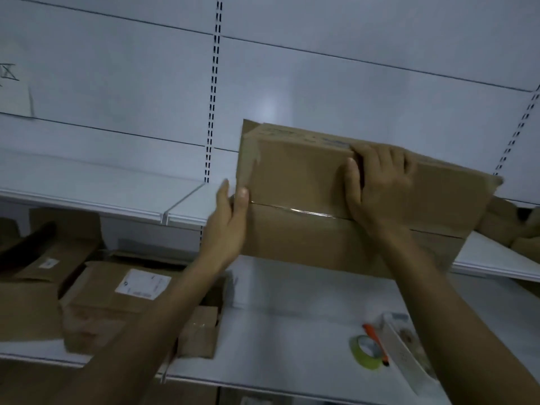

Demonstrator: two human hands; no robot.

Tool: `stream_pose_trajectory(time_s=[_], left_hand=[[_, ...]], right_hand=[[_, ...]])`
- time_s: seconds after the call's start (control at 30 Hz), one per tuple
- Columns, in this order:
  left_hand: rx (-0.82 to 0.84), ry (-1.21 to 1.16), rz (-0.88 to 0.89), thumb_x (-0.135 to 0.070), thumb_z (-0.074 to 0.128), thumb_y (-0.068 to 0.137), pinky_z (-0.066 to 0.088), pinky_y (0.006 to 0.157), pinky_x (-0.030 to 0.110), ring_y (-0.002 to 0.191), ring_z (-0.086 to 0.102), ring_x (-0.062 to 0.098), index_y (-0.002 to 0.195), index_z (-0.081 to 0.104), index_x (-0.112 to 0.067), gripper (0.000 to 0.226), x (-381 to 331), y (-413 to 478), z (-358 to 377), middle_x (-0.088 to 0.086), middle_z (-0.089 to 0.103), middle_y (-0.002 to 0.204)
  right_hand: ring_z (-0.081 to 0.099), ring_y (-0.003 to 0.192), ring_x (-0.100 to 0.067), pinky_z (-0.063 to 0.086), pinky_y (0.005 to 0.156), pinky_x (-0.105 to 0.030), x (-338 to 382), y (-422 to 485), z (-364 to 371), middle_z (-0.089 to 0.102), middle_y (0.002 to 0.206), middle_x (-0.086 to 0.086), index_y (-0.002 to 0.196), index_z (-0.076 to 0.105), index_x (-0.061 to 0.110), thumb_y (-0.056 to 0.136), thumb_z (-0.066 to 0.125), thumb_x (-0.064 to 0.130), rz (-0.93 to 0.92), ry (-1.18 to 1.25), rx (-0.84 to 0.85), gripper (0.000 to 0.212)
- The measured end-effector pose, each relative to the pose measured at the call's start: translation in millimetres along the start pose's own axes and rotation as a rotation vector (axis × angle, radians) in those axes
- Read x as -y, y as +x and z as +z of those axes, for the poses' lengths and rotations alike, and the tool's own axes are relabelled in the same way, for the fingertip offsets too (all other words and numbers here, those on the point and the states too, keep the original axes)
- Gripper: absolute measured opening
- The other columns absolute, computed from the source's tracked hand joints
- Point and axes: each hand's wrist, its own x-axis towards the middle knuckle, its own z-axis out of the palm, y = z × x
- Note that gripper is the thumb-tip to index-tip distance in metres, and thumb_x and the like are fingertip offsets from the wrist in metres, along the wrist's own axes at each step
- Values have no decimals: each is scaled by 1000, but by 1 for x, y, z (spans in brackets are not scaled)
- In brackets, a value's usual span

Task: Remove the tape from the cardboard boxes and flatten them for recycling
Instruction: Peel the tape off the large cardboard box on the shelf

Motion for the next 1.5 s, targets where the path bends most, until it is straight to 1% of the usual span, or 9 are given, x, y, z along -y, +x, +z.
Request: stream_pose_trajectory(time_s=[0.23,0.4,0.5,0.63,0.73,0.87,1.17,1.3,1.5], left_hand=[[-2,-95,106,-41,37,98,38,107,41,130,44,20,147,32,-16,55,20,-8,24,3,45,145],[-192,-167,96,-30,35,103,49,78,46,89,59,25,100,56,-15,25,30,21,18,7,62,93],[-265,-165,100,-28,39,102,50,76,44,80,60,18,96,53,-22,16,35,42,17,-7,62,81],[-261,-235,241,-31,41,95,51,76,31,89,60,8,103,56,-30,18,47,52,26,-8,63,95],[-53,-482,168,-33,36,94,42,98,16,119,48,-5,128,42,-42,36,55,60,34,-18,52,128],[338,-704,63,-51,28,91,22,119,41,142,24,1,148,22,-37,59,70,75,41,-16,26,155],[592,-618,226,-48,30,95,15,121,42,145,7,0,148,12,-39,57,92,85,19,-15,9,160],[562,-762,26,-27,46,98,37,111,40,133,40,7,139,41,-29,41,83,119,8,-8,44,143],[590,-692,-196,-8,48,97,46,99,31,115,54,13,113,52,-34,31,93,160,12,1,53,128]], right_hand=[[56,105,-35,35,101,-47,-8,8,21,63,111,-16,110,62,2,95,41,31,114,99,102,38],[18,143,-35,9,116,-55,65,-11,37,31,149,-19,138,43,8,96,42,30,320,173,18,47],[31,137,-36,14,115,-55,102,-3,46,45,140,-19,130,52,6,91,48,30,215,181,1,45],[56,108,-22,20,111,-54,123,32,59,66,104,1,104,66,18,92,45,44,208,180,-21,36],[59,100,-22,28,108,-50,135,32,63,67,97,0,99,69,17,88,51,55,185,112,-60,43],[59,98,-24,25,110,-52,136,29,67,65,95,-4,96,66,11,86,54,42,182,107,-72,34],[7,147,-22,8,115,-55,181,19,81,23,155,-9,139,38,14,90,56,35,530,21,-62,56],[15,145,-18,15,118,-42,186,12,80,29,152,-10,139,38,7,87,55,31,551,84,-112,60],[29,138,-28,25,112,-47,193,15,83,37,142,-21,132,41,-4,88,59,19,505,15,-137,52]])
